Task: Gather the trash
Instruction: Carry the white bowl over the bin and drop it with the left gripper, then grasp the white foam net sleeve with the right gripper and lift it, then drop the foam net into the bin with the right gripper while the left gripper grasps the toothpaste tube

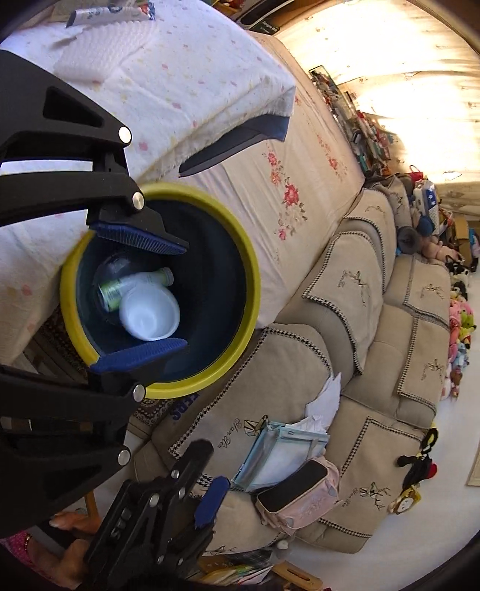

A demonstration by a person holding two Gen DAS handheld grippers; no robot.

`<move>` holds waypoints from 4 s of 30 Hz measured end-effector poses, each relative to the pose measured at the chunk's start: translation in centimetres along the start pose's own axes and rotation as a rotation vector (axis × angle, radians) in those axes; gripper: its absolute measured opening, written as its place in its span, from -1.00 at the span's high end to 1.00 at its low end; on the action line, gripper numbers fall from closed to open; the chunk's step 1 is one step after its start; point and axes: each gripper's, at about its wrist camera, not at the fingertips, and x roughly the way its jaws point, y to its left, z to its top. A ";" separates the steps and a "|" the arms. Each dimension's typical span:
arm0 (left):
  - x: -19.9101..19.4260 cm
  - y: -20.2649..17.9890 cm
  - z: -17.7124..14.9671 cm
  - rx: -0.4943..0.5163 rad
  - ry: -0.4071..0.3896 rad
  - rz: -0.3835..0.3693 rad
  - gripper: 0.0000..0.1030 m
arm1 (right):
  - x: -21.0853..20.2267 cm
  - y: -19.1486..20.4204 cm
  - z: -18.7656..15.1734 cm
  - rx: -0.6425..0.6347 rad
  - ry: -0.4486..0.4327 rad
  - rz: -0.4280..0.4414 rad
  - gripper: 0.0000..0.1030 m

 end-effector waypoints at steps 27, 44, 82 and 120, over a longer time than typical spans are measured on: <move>-23.0 27.0 -24.2 -0.449 -0.273 0.615 -0.69 | 1.9 27.0 -2.7 -0.447 0.142 0.404 -0.36; -20.1 30.4 -27.7 -0.584 -0.261 0.502 -0.71 | 8.9 37.5 -3.6 -0.629 0.256 0.398 -0.20; -19.4 29.7 -27.6 -0.568 -0.248 0.495 -0.71 | -1.3 21.3 -1.8 -0.414 0.032 0.265 0.69; -11.1 23.8 -17.9 -0.237 -0.062 0.198 -0.71 | 6.8 12.2 -2.1 -0.196 0.134 0.077 -0.07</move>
